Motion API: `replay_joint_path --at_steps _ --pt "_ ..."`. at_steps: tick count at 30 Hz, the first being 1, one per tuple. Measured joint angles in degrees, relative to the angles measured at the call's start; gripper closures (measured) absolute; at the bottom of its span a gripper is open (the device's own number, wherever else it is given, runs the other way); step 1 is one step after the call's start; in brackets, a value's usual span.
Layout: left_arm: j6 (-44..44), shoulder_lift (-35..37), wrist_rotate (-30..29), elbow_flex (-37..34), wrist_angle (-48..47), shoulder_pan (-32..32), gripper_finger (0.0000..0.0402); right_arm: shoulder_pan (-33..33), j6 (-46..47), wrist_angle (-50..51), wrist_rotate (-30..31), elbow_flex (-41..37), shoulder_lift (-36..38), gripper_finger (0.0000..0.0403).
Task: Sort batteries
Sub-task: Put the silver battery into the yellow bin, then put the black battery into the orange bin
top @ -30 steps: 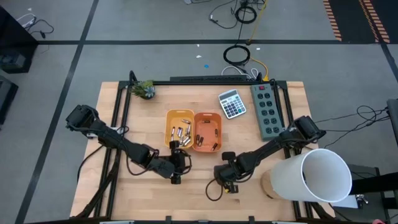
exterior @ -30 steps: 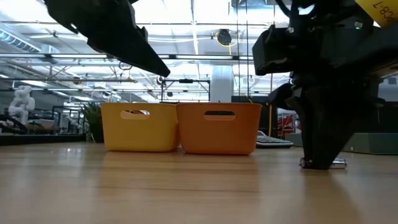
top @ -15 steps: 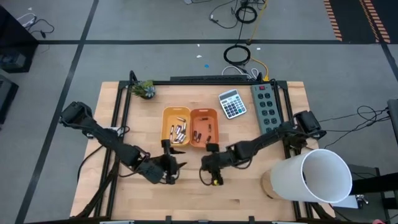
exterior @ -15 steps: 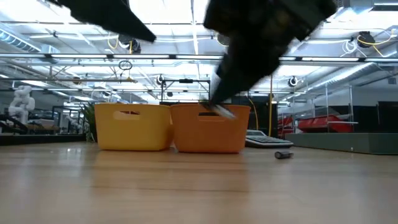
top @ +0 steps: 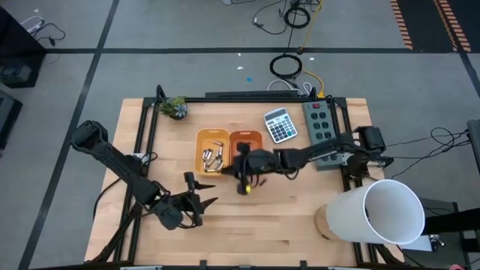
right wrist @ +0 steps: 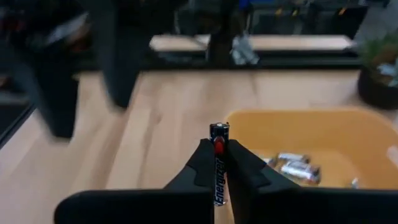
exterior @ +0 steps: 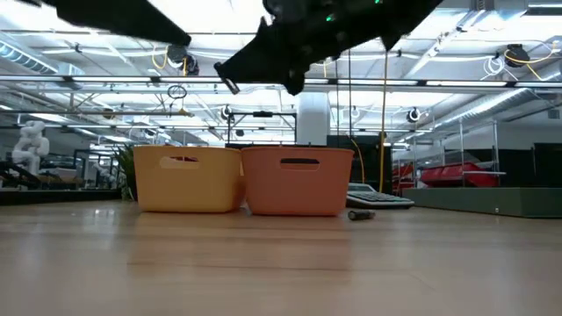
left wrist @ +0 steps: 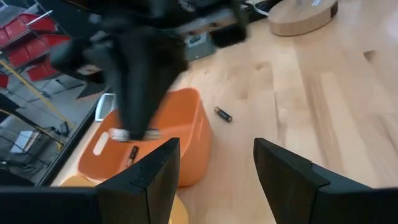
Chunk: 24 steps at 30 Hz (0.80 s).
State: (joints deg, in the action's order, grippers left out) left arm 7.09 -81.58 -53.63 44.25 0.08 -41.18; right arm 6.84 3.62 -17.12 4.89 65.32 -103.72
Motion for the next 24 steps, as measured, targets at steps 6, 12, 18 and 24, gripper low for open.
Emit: replay_joint_path --at_steps 6,12,18,24 --pt "0.38 -0.04 -0.89 -5.03 7.07 -0.21 0.0187 -5.53 -0.26 -7.59 -0.64 0.00 -2.15 0.0393" --pt "1.46 -0.04 -7.23 -7.13 9.39 -1.13 0.0187 -8.59 0.11 -9.52 -2.50 0.00 -2.23 0.0391" --pt "1.49 -0.04 -17.16 -7.19 10.05 -1.30 0.0187 -9.60 0.10 -15.35 -4.09 0.02 -2.26 0.0356" --pt "1.60 -0.04 -17.42 -7.19 10.22 -1.27 0.0187 -10.72 2.24 -17.36 -5.81 0.04 -2.26 0.0274"
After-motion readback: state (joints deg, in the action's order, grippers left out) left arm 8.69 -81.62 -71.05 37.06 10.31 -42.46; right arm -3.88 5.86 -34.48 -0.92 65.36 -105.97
